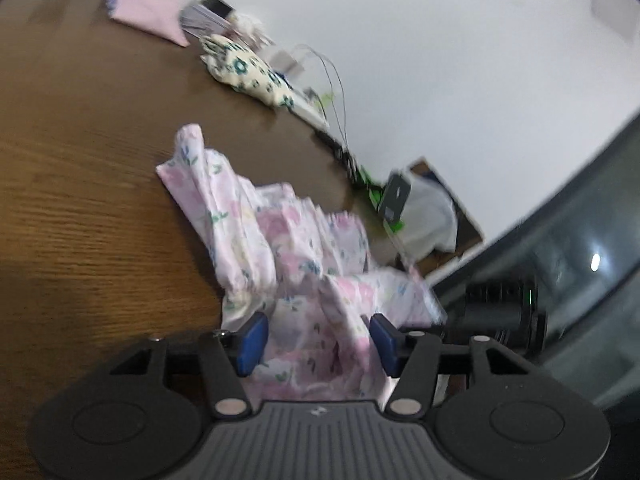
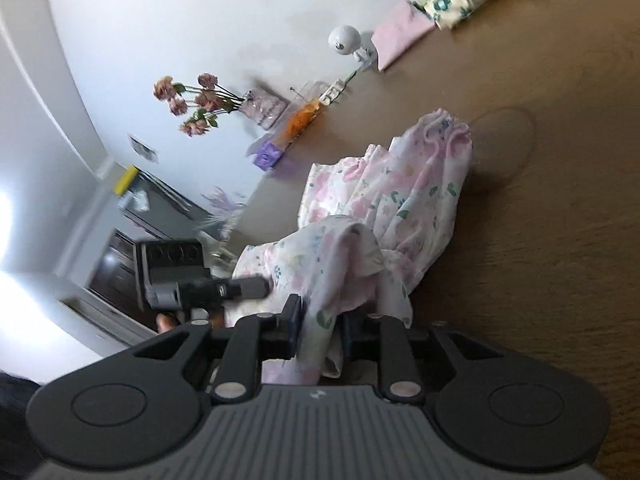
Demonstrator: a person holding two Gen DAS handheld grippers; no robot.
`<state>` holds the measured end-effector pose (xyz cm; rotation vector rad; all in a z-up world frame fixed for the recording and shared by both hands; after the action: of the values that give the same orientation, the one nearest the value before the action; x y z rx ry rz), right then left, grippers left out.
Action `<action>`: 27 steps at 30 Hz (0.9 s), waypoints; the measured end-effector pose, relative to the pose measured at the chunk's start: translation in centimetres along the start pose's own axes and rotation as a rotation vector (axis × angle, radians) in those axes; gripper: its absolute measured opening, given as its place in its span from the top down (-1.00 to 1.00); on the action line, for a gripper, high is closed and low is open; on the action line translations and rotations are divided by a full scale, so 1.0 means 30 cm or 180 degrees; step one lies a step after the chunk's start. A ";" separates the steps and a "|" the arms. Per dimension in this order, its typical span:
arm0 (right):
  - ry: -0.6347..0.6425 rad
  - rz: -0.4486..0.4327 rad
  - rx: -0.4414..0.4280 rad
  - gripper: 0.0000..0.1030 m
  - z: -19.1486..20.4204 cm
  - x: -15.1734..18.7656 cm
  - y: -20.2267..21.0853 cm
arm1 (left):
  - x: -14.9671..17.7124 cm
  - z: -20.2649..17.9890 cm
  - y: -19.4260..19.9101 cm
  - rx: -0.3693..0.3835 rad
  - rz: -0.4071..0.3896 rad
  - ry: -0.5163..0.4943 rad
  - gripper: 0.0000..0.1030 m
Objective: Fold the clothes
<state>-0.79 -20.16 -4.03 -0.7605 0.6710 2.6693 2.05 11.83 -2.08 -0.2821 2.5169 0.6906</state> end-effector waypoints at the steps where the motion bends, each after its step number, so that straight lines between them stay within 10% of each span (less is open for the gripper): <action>1: 0.0057 -0.0019 0.0143 0.64 0.010 0.011 -0.004 | 0.003 0.000 0.003 0.0019 -0.0027 0.0090 -0.03; 5: 0.0417 -0.0070 0.0681 0.70 0.068 0.059 -0.014 | 0.013 -0.012 -0.021 -0.0128 -0.0114 0.0193 0.74; 12: 0.1659 -0.0459 0.1610 0.46 0.258 0.047 0.082 | 0.036 -0.054 -0.047 -0.0538 -0.0305 0.0115 0.66; 16: 0.1756 -0.0822 0.1650 0.46 0.323 -0.010 0.081 | 0.050 -0.079 -0.068 -0.0788 -0.0430 0.0060 0.62; 27: 0.1536 -0.0284 0.1803 0.53 0.215 0.039 -0.138 | 0.054 -0.151 -0.025 -0.1224 -0.0868 -0.0339 0.31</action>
<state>-2.85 -13.21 -1.30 -1.2193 1.3890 2.0457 -1.00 8.72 0.10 -0.6896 2.1753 1.0411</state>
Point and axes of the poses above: each gripper's, at about its wrist camera, not at the fingertips, and y roughly against the way its jaws point, z to its left, x to its underside, the point moved 3 cm from there along -y, roughly the way its jaws point, and after that the axes turned 1 degree about y, right-handed, at the moved point
